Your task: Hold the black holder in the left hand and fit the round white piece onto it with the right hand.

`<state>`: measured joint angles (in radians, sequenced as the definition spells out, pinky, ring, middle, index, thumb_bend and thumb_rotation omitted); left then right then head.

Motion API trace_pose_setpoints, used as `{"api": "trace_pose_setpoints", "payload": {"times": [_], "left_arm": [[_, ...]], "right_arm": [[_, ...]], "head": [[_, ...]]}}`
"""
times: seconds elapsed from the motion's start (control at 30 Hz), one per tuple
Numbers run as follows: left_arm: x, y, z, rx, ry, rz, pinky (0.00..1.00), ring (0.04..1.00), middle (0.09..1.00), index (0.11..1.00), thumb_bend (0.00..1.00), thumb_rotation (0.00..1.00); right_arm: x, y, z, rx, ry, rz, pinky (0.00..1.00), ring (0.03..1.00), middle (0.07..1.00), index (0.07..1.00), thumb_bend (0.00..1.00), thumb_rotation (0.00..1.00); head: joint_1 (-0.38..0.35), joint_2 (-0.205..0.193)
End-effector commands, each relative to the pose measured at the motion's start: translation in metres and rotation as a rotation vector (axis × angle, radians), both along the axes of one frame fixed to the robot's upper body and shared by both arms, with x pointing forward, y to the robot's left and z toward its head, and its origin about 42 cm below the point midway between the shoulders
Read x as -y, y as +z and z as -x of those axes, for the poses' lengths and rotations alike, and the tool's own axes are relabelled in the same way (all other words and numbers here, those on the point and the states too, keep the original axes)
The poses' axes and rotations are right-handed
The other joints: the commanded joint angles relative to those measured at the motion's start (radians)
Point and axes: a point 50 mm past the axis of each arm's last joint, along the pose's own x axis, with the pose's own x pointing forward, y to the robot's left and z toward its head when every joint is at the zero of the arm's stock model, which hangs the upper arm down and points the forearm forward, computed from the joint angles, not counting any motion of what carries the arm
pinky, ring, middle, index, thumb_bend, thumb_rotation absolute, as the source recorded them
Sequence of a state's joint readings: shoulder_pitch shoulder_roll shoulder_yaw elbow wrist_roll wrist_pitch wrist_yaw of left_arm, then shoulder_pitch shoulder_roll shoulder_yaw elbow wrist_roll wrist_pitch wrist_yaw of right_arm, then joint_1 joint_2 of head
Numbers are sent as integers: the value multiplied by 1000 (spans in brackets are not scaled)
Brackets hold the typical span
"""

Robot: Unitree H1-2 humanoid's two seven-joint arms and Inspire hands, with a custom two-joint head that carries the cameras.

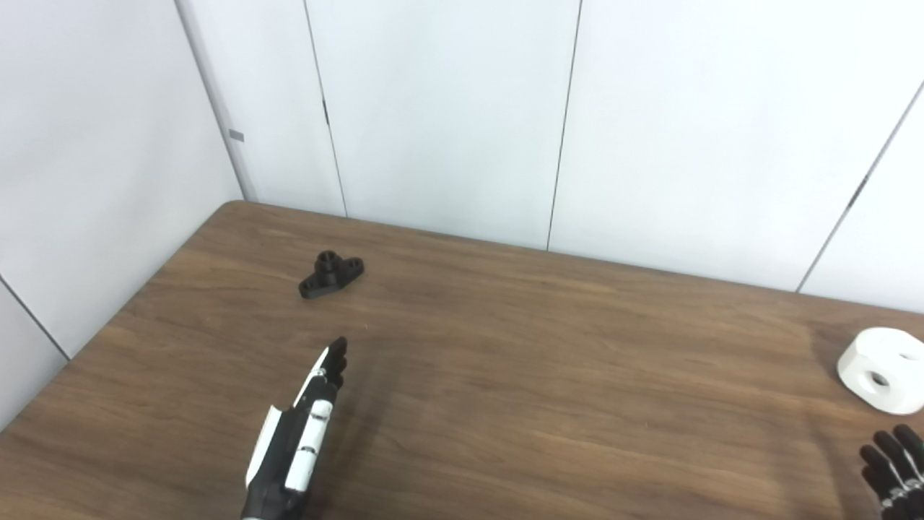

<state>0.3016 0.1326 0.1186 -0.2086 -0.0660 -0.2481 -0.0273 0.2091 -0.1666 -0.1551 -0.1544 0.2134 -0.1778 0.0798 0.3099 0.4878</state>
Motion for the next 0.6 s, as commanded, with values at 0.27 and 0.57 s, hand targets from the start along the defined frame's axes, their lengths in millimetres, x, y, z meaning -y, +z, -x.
{"api": "trace_pose_setpoints", "payload": {"times": [0.27,0.57], "left_arm": [[8,-9,1,-36,27,-40,1000,1000,985,954,423,457],[-1,29,-17,-5,53,-168,955,979,971,947,526,218]], "right_arm": [[0,-36,21,-109,-29,-20,897,899,907,903,625,950],[-1,-38,18,-124,-19,-32,986,949,954,955,669,993]], "head": [[-37,4],[-49,11]]}}
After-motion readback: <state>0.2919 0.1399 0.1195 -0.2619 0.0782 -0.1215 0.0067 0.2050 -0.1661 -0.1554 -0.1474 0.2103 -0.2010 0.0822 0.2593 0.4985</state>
